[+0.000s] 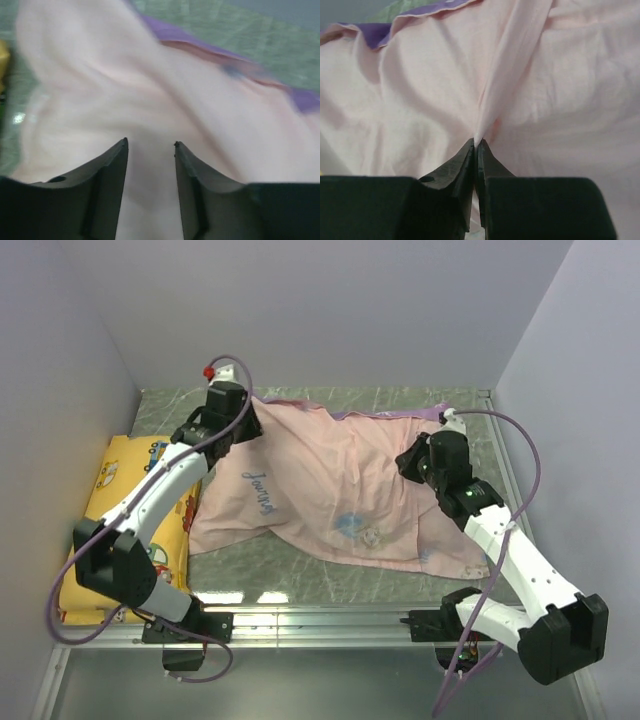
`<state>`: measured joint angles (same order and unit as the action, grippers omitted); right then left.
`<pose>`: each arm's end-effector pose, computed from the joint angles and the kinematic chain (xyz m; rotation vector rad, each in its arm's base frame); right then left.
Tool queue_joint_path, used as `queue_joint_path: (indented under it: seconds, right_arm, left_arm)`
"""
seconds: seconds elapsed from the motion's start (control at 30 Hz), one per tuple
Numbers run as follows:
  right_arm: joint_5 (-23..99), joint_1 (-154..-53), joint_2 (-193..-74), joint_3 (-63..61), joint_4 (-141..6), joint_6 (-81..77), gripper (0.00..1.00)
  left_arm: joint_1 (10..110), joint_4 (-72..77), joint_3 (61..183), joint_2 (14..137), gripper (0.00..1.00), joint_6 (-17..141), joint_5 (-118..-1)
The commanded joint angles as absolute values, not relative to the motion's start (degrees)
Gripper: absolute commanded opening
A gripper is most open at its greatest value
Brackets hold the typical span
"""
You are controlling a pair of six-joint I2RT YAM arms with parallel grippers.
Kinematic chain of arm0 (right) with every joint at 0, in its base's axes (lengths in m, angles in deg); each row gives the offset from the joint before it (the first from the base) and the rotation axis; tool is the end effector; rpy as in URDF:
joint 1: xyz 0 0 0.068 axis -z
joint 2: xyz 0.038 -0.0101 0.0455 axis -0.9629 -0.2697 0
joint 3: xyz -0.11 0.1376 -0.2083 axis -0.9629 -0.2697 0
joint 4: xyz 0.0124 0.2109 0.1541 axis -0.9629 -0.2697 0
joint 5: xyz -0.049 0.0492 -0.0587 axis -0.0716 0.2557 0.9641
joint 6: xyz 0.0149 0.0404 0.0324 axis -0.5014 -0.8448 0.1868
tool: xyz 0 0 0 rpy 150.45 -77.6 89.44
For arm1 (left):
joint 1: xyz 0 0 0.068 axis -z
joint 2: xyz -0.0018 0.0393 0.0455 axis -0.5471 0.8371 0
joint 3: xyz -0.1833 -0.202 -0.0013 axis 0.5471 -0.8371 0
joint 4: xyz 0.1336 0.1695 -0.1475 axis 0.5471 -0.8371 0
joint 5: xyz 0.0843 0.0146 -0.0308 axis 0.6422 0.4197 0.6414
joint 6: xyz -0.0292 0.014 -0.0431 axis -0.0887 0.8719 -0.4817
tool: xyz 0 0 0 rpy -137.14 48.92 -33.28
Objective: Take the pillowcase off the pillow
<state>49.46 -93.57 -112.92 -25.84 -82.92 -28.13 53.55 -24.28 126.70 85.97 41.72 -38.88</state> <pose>0.2286 0.0769 0.3113 0.2943 2.0436 0.4973 0.3231 -0.1120 0.3381 -0.3391 2.1315 -0.3013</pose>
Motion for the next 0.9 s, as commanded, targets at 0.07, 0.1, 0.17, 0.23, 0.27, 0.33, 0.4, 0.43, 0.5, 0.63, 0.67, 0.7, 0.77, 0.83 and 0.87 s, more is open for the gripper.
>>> queue_joint_path:
  seconds: [0.07,0.1,0.17,0.23,0.27,0.33,0.4,0.43,0.5,0.63,0.67,0.7,0.77,0.83,0.87]
  right_arm:
    - [43.28,-97.29,-112.92,-21.02,-81.76,-30.62,0.09]
    - [42.32,-97.73,-113.71,-20.58,-81.32,-31.58,0.08]
    - [39.59,-98.87,-116.17,-18.91,-80.1,-33.07,0.04]
    - [37.05,-99.49,-118.28,-17.34,-79.3,-33.87,0.04]
    - [35.73,-99.75,-119.07,-16.89,-78.17,-34.92,0.04]
    - [32.56,-99.75,-121.71,-15.23,-77.19,-35.71,0.03]
    - [29.74,-100.01,-123.99,-13.56,-77.8,-36.07,0.01]
    - [29.56,-100.36,-124.18,-12.15,-78.33,-35.9,0.01]
    - [30.26,-101.41,-124.09,-11.79,-78.68,-35.37,0.02]
    - [31.14,-101.68,-123.3,-12.58,-79.65,-35.02,0.06]
    - [31.14,-101.6,-123.21,-12.75,-79.74,-34.93,0.06]
    - [30.97,-101.6,-122.78,-13.02,-79.56,-35.01,0.07]
    - [30.88,-101.6,-122.25,-13.9,-79.04,-35.19,0.08]
    - [30.7,-101.68,-121.54,-14.42,-79.12,-35.02,0.1]
    - [30.88,-101.69,-121.19,-14.6,-79.47,-34.75,0.12]
  left_arm:
    - [67.16,-18.72,126.32,78.25,0.59,40.14,-34.41]
    - [71.1,-16.1,125.44,78.07,0.66,39.44,-35.11]
    - [76.98,-12.83,122.63,78.24,0.71,37.76,-35.38]
    - [80.96,-7.04,119.91,78.86,0.78,37.06,-34.41]
    - [84.29,-4.93,119.02,79.21,0.8,36.88,-33.97]
    - [87.12,-0.78,117.96,80.87,0.84,36.7,-31.7]
    - [89.93,0.1,117.78,83.24,0.85,36.44,-29.76]
    - [90.55,2.54,117.44,83.86,0.86,36.27,-28.36]
    - [91.87,4.05,116.99,85.18,0.86,35.74,-27.21]
    - [92.93,4.85,117.95,87.64,0.86,35.12,-24.57]
    - [93.28,3.89,118.39,88.26,0.85,34.95,-22.91]
    - [93.37,3.01,119.01,89.57,0.82,34.77,-21.94]
    - [93.72,1.95,120.33,90.54,0.78,33.98,-20.01]
    - [93.81,1.16,120.77,91.43,0.68,32.93,-17.63]
    - [93.81,0.72,120.95,91.6,0.53,32.4,-16.93]
